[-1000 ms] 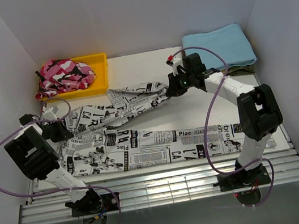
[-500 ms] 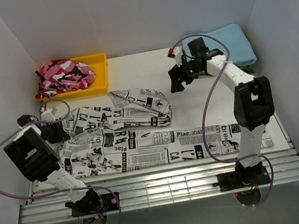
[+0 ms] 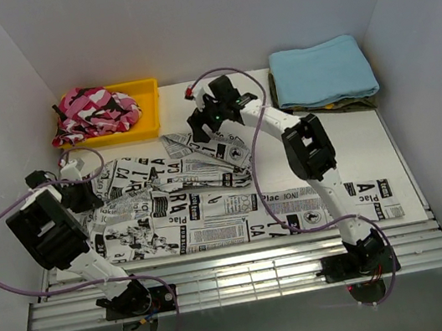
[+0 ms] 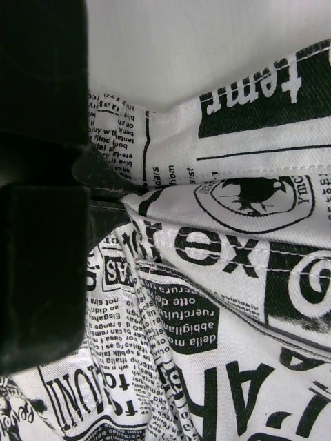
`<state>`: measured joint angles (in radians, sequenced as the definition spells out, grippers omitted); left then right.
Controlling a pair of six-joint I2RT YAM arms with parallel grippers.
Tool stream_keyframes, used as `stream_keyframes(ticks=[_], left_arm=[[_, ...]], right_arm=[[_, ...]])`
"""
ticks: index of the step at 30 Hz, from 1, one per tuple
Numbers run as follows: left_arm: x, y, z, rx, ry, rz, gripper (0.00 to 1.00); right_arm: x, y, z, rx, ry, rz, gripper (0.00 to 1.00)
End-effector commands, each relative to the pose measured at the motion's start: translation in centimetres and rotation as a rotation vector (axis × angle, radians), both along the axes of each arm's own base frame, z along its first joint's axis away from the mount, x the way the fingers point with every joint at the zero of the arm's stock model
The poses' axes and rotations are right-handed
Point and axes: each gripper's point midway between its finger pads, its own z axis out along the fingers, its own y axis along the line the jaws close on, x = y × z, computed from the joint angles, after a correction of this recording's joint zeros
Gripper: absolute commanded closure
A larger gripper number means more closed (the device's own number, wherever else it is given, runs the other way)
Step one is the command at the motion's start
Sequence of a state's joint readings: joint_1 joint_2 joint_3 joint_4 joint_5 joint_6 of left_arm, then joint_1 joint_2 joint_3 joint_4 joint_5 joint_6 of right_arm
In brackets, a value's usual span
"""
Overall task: Fold and stack the trousers
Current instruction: Flatten the trousers out
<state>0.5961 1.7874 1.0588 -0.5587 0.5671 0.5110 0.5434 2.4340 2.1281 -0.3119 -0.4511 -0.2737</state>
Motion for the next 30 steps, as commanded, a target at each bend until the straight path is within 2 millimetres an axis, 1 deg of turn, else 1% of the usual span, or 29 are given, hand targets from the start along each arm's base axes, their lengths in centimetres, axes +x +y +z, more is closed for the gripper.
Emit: stream_keyframes(ticks=[1,2,3,4,5,6,7,8,9,10,11,12,13,14,15,17,18,19,20,21,22,23,24,25,26,27,28,29,30], left_arm=[[-3.1,0.9,-2.7,0.055,0.123,0.031,1.0],[-3.1,0.8,-2.8,0.053,0.124,0.03,1.0],[-3.2,0.8,-2.8,0.053,0.124,0.03,1.0],[-3.2,0.8,-2.9,0.052,0.125,0.032,1.0],[-3.3,0.8,-2.9,0.052,0.126,0.03,1.0],[-3.3,0.8,-2.9,0.054,0.129,0.03,1.0],[-3.2,0.9,-2.9,0.058,0.127,0.032,1.0],[-3.1,1.0,-2.8,0.059,0.124,0.032,1.0],[-3.0,1.0,-2.7,0.058,0.121,0.033,1.0],[-2.9,1.0,-2.7,0.058,0.119,0.037,1.0],[-2.7,1.2,-2.5,0.061,0.115,0.042,1.0],[-2.7,1.2,-2.7,0.057,0.122,0.043,1.0],[-2.6,1.3,-2.7,0.058,0.125,0.045,1.0],[-2.5,1.5,-2.7,0.061,0.127,0.052,1.0],[-2.6,1.6,-2.9,0.061,0.136,0.056,1.0],[-2.6,1.6,-3.0,0.061,0.14,0.058,1.0],[-2.5,1.6,-2.9,0.059,0.136,0.06,1.0],[-2.4,1.4,-2.8,0.047,0.131,0.06,1.0],[-2.3,1.4,-2.7,0.044,0.127,0.061,1.0],[-2.1,1.4,-2.6,0.04,0.122,0.071,1.0],[-2.0,1.3,-2.5,0.035,0.114,0.07,1.0],[-2.0,1.3,-2.5,0.035,0.115,0.075,1.0],[-1.9,1.4,-2.4,0.034,0.112,0.087,1.0],[-1.8,1.5,-2.3,0.039,0.109,0.088,1.0],[-1.8,1.5,-2.3,0.044,0.106,0.088,1.0],[-1.8,1.6,-2.4,0.045,0.105,0.091,1.0],[-1.8,1.5,-2.4,0.041,0.105,0.091,1.0],[-1.8,1.4,-2.6,0.034,0.109,0.092,1.0],[-1.9,1.3,-2.7,0.028,0.114,0.094,1.0]], right_arm=[[2.0,2.7,1.7,0.1,-0.113,-0.029,0.03],[2.2,3.0,1.2,0.092,-0.114,-0.042,0.03],[2.3,3.2,-0.3,0.075,-0.102,-0.049,0.03],[2.2,3.6,-0.9,0.066,-0.104,-0.047,0.01],[2.4,3.6,-1.5,0.046,-0.119,-0.055,0.0],[2.6,3.5,-2.2,0.031,-0.124,-0.063,0.06],[2.6,3.5,-2.6,0.021,-0.128,-0.066,0.18],[3.0,3.1,-3.0,-0.002,-0.137,-0.085,0.3],[3.2,2.8,-3.0,-0.018,-0.154,-0.094,0.42],[3.4,2.6,-3.0,-0.03,-0.164,-0.098,0.66],[3.6,2.0,-3.2,-0.064,-0.174,-0.113,0.81],[3.7,1.6,-2.0,-0.076,-0.203,-0.115,0.92],[4.0,0.8,-1.4,-0.084,-0.213,-0.126,0.92],[4.1,0.1,-0.3,-0.08,-0.219,-0.138,0.92],[3.8,-0.8,2.4,-0.063,-0.237,-0.153,0.92],[4.8,-4.1,5.7,-0.041,-0.243,-0.237,0.92],[4.8,-7.1,8.9,-0.022,-0.253,-0.295,0.92],[4.7,-8.8,10.2,0.003,-0.229,-0.352,0.92],[4.7,-11.0,11.6,0.011,-0.228,-0.418,0.92],[4.4,-14.7,15.6,0.054,-0.26,-0.489,0.92],[3.3,-16.8,13.7,0.049,-0.183,-0.545,0.92],[2.6,-18.9,14.1,0.063,-0.16,-0.598,0.92],[1.9,-23.0,16.9,0.103,-0.186,-0.681,0.92],[0.3,-25.1,14.0,0.077,-0.108,-0.735,0.92],[-0.6,-27.1,13.7,0.099,-0.07,-0.81,0.92],[-1.7,-30.7,15.2,0.135,-0.082,-0.884,0.92],[-2.8,-32.2,14.6,0.153,-0.05,-0.917,0.92],[-4.7,-33.1,11.7,0.167,0.02,-0.923,0.92],[-5.8,-36.2,12.4,0.21,0.016,-1.008,0.92]])
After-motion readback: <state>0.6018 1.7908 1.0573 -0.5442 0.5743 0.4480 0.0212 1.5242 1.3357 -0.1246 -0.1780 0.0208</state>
